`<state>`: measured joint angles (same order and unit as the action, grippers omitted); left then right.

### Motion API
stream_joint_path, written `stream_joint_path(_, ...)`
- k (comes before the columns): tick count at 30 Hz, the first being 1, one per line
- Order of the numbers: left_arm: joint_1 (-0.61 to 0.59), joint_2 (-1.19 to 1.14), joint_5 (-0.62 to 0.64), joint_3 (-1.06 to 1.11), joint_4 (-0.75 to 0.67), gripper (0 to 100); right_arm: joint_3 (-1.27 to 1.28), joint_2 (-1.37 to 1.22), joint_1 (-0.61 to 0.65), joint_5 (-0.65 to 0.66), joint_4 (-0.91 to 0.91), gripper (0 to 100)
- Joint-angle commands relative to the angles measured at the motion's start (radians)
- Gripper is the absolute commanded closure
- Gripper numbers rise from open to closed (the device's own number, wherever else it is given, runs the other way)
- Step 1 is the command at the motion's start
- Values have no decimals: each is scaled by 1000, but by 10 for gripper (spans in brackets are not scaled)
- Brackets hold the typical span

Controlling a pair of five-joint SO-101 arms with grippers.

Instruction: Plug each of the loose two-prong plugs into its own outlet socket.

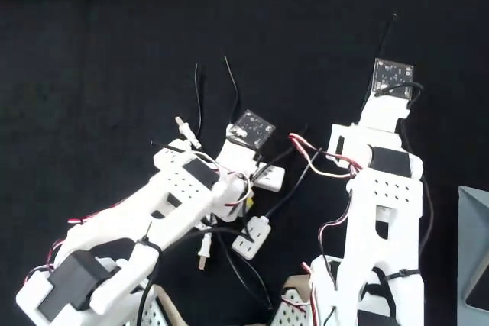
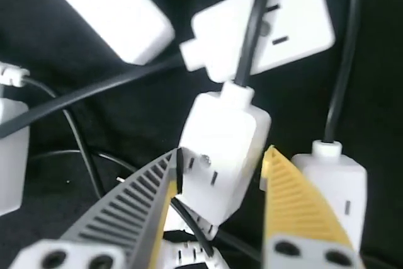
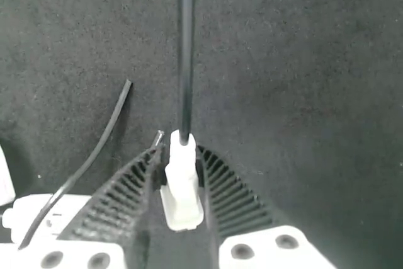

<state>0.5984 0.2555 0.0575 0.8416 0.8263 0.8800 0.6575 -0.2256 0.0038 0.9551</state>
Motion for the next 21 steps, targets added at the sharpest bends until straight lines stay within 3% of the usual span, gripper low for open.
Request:
stream_joint_path(1,-13,14,9,5,-6,784,-16,27,-11,-9,11,987)
stream_joint_path(8,-10,14,3,4,-14,876,-16,27,-11,-9,15,987)
stream_joint_path(14,-13,15,-86,2,-14,956,-16,27,-12,-9,15,987)
stream_joint_path(17,-33,15,-86,-1,-3,922,-16,27,-12,-9,15,987)
stream_joint_path(21,-76,15,-86,-15,49,786,-16,27,-12,-9,15,987)
